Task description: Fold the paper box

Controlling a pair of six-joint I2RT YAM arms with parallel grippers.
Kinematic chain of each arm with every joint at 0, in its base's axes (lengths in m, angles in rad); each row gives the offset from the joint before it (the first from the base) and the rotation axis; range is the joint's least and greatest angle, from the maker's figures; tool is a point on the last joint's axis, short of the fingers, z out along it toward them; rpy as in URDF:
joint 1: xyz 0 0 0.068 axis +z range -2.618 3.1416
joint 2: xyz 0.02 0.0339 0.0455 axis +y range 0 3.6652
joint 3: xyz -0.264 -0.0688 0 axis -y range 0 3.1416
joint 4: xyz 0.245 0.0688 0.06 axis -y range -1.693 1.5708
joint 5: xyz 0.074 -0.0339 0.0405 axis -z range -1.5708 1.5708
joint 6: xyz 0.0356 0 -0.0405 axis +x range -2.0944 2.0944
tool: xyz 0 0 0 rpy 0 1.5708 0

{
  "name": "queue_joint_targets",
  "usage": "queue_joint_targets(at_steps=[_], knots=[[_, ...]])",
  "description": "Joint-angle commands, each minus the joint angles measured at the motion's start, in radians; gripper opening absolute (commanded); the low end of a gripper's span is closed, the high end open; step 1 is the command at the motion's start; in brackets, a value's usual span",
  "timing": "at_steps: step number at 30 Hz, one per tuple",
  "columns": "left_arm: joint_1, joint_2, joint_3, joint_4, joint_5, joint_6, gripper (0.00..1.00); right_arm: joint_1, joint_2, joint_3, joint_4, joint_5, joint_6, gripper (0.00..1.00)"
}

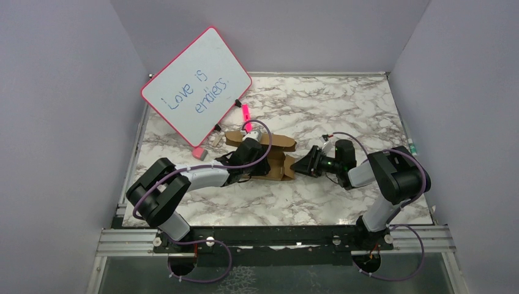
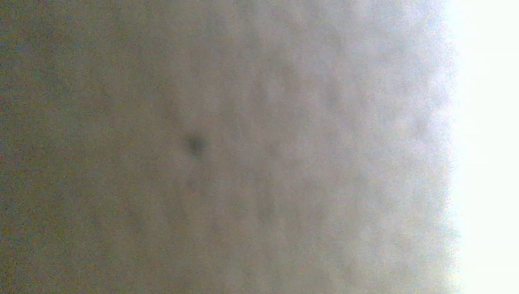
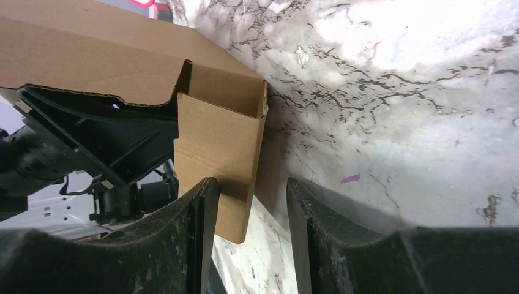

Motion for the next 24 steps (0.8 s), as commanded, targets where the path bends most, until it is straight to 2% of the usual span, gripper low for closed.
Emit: queue_joint_targets(at_steps=[1, 13, 24], knots=[[-0.007, 0.025, 0.006, -0.013, 0.030, -0.013, 0.43, 0.006, -0.006, -0.001, 0.062, -0.037, 0.034, 0.50], [-0.012, 0.032, 0.003, -0.002, 0.040, -0.021, 0.43, 0.063, -0.044, 0.050, -0.020, 0.020, 0.017, 0.49], [-0.021, 0.040, 0.009, 0.003, 0.045, -0.024, 0.43, 0.121, -0.126, 0.137, -0.272, 0.162, -0.073, 0.49]])
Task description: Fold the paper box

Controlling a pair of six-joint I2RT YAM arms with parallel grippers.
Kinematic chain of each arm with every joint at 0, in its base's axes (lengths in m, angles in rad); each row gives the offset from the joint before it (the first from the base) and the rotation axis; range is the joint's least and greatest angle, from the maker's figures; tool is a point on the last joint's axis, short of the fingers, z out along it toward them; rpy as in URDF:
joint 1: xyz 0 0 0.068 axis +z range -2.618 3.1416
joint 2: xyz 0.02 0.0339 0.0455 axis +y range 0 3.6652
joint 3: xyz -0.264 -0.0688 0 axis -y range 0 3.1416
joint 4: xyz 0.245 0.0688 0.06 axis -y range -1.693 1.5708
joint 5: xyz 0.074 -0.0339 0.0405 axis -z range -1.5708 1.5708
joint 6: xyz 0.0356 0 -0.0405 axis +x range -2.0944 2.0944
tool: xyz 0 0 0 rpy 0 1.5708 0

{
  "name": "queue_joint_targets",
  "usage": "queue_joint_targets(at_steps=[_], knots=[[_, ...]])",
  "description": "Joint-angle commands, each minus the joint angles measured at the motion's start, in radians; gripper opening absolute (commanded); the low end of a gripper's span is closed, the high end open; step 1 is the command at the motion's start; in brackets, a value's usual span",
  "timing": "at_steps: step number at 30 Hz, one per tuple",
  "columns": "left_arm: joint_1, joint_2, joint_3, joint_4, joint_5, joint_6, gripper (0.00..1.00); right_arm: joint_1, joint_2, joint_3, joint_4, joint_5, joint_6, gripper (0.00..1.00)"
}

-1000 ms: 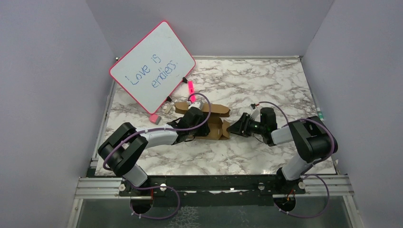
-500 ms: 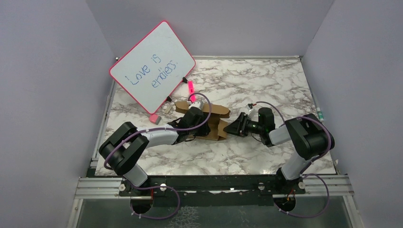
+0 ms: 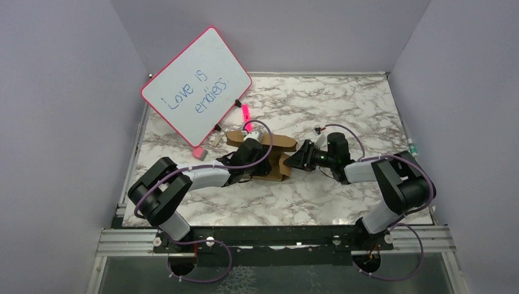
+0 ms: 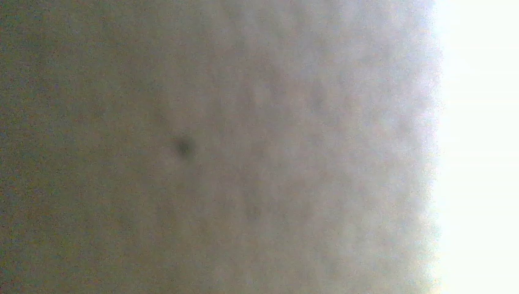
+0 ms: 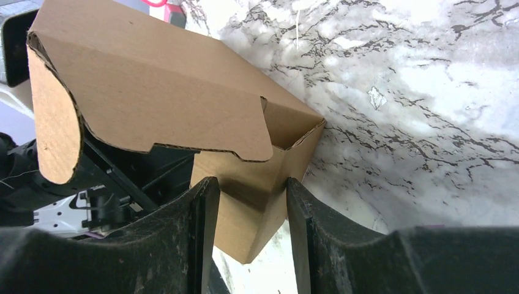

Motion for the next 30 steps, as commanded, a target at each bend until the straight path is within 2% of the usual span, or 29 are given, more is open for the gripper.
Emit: queue_joint_targets(at_steps=[1, 15, 24, 30], knots=[[-0.016, 0.028, 0.009, -0.025, 0.040, -0.016, 0.43, 0.029, -0.033, 0.040, -0.115, 0.084, -0.050, 0.49], [-0.028, 0.021, 0.012, -0.022, 0.042, -0.021, 0.42, 0.156, -0.017, 0.158, -0.380, 0.340, -0.131, 0.46], [-0.028, -0.010, 0.028, -0.050, 0.032, -0.007, 0.43, 0.223, 0.008, 0.244, -0.531, 0.470, -0.233, 0.29], [-0.028, -0.148, 0.069, -0.185, -0.018, 0.029, 0.51, 0.255, -0.008, 0.287, -0.623, 0.571, -0.324, 0.25]])
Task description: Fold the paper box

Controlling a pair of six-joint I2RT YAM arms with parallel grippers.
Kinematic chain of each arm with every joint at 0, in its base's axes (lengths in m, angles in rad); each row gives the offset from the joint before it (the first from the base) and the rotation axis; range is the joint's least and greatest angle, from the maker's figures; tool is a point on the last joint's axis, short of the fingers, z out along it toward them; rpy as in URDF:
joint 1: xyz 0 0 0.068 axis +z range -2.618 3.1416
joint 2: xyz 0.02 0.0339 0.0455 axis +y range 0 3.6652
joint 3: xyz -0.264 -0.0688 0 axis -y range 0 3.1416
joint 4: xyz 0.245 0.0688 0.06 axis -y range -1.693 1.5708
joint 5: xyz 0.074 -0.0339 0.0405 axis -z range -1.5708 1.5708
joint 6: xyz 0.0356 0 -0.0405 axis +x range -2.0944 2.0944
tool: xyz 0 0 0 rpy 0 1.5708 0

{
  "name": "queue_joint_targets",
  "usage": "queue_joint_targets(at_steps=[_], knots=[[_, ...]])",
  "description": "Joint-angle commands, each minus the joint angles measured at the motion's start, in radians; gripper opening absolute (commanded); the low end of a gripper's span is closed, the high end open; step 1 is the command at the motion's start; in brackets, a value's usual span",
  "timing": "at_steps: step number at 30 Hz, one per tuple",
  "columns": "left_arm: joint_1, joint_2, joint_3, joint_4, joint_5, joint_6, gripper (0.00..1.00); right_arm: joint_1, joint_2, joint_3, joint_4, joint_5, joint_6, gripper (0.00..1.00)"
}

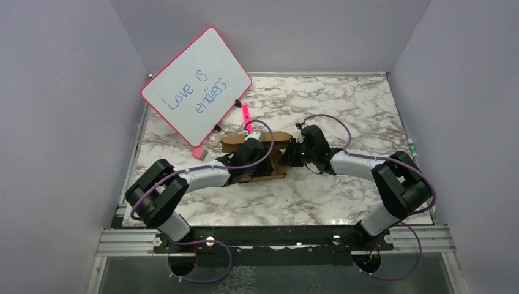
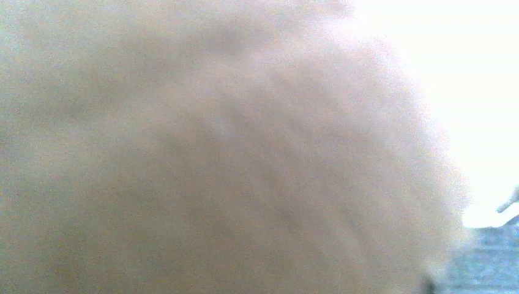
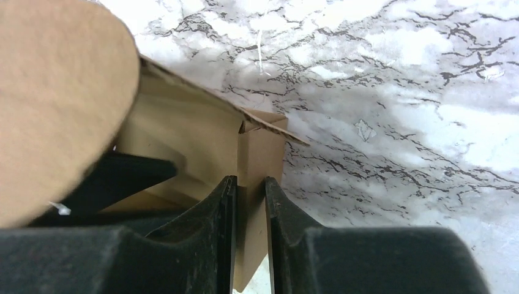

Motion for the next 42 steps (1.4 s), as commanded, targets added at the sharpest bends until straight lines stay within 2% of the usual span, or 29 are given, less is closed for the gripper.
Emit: queue_joint_targets(at_steps=[1, 6, 10, 17, 26, 31, 35, 42], knots=[[-0.009, -0.158, 0.052, -0.155, -0.035, 0.041, 0.53, 0.029, 0.002, 0.021, -0.128, 0.127, -0.118, 0.25], [-0.008, -0.347, 0.029, -0.278, -0.110, 0.031, 0.64, 0.047, -0.021, 0.028, -0.165, 0.175, -0.183, 0.24], [-0.007, -0.488, -0.038, -0.366, -0.133, -0.042, 0.68, 0.069, -0.019, 0.045, -0.193, 0.207, -0.223, 0.24], [-0.007, -0.702, -0.170, -0.502, -0.153, -0.204, 0.69, 0.138, -0.014, 0.099, -0.272, 0.340, -0.271, 0.23], [-0.006, -0.886, -0.231, -0.606, -0.172, -0.304, 0.70, 0.248, 0.010, 0.151, -0.340, 0.562, -0.331, 0.13], [-0.007, -0.904, -0.257, -0.600, -0.133, -0.340, 0.70, 0.317, 0.017, 0.155, -0.312, 0.756, -0.353, 0.04], [-0.007, -0.913, -0.256, -0.598, -0.146, -0.339, 0.70, 0.357, -0.001, 0.132, -0.228, 0.880, -0.417, 0.04], [-0.007, -0.888, -0.299, -0.512, -0.141, -0.355, 0.70, 0.361, 0.087, 0.171, -0.211, 0.945, -0.486, 0.07]])
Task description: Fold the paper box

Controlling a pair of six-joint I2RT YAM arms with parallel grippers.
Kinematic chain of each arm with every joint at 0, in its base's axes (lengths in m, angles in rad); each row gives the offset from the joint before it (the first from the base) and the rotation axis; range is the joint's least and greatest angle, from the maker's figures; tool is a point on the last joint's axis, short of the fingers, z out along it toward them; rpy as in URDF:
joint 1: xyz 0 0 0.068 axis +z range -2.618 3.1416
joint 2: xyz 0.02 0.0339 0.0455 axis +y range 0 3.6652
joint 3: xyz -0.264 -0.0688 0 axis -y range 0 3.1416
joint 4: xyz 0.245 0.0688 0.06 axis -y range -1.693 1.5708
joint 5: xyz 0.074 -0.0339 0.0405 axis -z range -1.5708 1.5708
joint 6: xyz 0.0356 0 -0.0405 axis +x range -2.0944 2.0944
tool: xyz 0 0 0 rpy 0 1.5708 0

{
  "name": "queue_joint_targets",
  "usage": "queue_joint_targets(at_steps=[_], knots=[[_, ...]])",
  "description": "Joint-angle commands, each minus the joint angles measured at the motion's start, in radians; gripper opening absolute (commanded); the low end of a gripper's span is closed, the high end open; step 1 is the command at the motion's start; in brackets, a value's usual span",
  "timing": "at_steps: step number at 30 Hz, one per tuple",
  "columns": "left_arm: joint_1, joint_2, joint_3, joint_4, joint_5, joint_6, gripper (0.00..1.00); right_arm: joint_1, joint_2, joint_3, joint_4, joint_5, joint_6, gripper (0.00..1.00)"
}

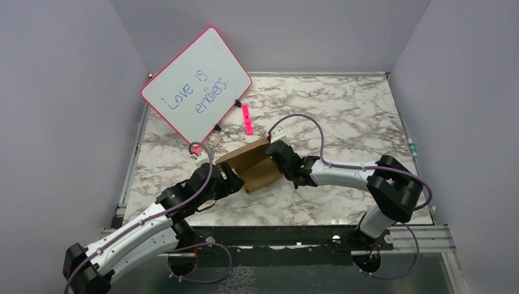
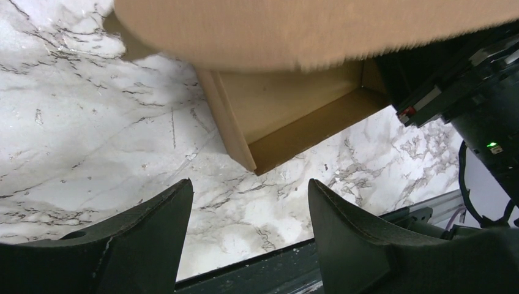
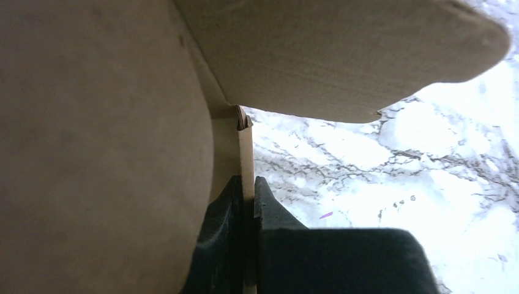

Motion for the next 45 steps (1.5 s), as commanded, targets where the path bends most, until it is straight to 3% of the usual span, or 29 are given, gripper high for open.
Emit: queue_joint_targets(at_steps=[1, 16, 34, 45], knots=[[-0.002, 0.029, -0.038, 0.088, 0.003, -0.029, 0.70, -0.001, 0.089, 0.035, -0.005, 0.151, -0.077, 0.07], [-0.002, 0.210, -0.031, 0.243, -0.078, 0.078, 0.67, -0.001, 0.186, 0.031, -0.021, 0.079, 0.031, 0.15], [-0.001, 0.442, 0.080, 0.282, -0.191, 0.225, 0.49, -0.036, 0.018, -0.012, -0.013, 0.001, 0.095, 0.31], [-0.001, 0.461, 0.099, 0.286, -0.177, 0.259, 0.48, -0.055, -0.047, -0.004, -0.058, -0.092, 0.123, 0.43]])
